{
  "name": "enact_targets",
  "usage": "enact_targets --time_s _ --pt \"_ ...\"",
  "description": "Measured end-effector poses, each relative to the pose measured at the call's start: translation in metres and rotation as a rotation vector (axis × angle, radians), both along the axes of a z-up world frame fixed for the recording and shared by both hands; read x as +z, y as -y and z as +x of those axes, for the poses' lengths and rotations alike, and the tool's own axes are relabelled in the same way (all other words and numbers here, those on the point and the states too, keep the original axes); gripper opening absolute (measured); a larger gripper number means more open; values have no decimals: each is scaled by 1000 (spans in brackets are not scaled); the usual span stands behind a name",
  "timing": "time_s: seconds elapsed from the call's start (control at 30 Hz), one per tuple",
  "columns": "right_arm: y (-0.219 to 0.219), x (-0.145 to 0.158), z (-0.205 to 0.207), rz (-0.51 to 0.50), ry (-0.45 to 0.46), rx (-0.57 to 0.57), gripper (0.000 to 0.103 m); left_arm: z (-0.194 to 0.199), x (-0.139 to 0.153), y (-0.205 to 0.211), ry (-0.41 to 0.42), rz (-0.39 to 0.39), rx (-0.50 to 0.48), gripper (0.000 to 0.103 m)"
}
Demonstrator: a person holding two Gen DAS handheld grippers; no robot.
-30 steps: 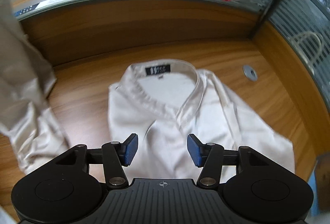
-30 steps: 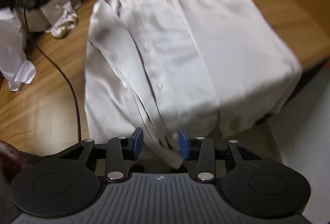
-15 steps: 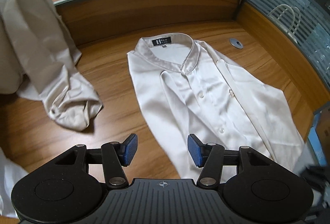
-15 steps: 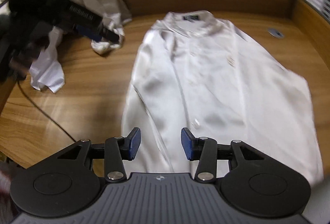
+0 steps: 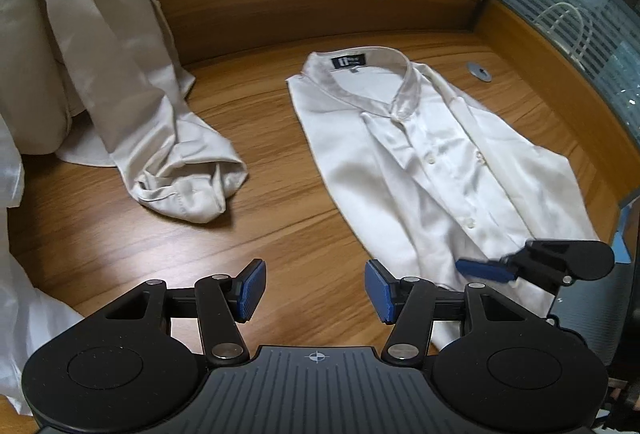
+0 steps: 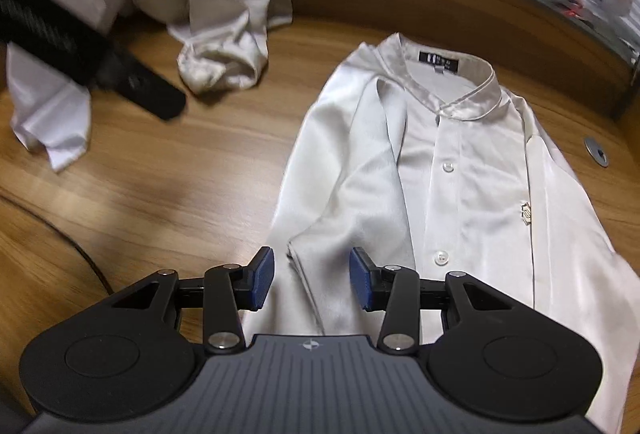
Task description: Fold clothes
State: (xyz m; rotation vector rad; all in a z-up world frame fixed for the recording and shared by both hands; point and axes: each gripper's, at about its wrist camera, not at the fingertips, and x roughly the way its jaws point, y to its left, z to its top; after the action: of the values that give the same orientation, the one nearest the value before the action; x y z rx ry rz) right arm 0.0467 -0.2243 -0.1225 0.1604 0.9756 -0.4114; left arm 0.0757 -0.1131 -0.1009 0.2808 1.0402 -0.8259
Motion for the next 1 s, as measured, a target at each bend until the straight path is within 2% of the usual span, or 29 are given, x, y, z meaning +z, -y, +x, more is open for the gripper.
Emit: enact_targets --time_s 0.03,0.1,0.27,0.37,0.43,0.6,0.67,0.8,0.93,1.0 --pt "0 -2 -1 -8 -7 1 9 2 0 0 3 1 -2 58" --pt "4 3 -7 -14 9 -2 3 4 -1 1 12 8 1 58" --pt "30 31 -34 -25 79 -38 2 8 -5 7 -3 14 42 58" --pt "58 35 -50 -1 103 -74 2 4 -5 13 -1 20 55 58" --pt "78 29 -58 19 104 -86 2 0 -4 18 3 25 61 57" --pt "126 1 -74 138 121 -123 5 -11 -2 30 16 31 59 57" --pt "139 -8 -80 161 114 -140 12 -15 -3 36 20 41 50 57" --pt "152 -6 -98 183 140 -148 42 -20 -3 52 23 49 22 58" --pt "153 8 -127 222 162 -157 55 -22 -3 70 24 46 -14 58" --pt "151 14 -143 242 167 -176 58 -23 -3 81 25 43 -32 58"
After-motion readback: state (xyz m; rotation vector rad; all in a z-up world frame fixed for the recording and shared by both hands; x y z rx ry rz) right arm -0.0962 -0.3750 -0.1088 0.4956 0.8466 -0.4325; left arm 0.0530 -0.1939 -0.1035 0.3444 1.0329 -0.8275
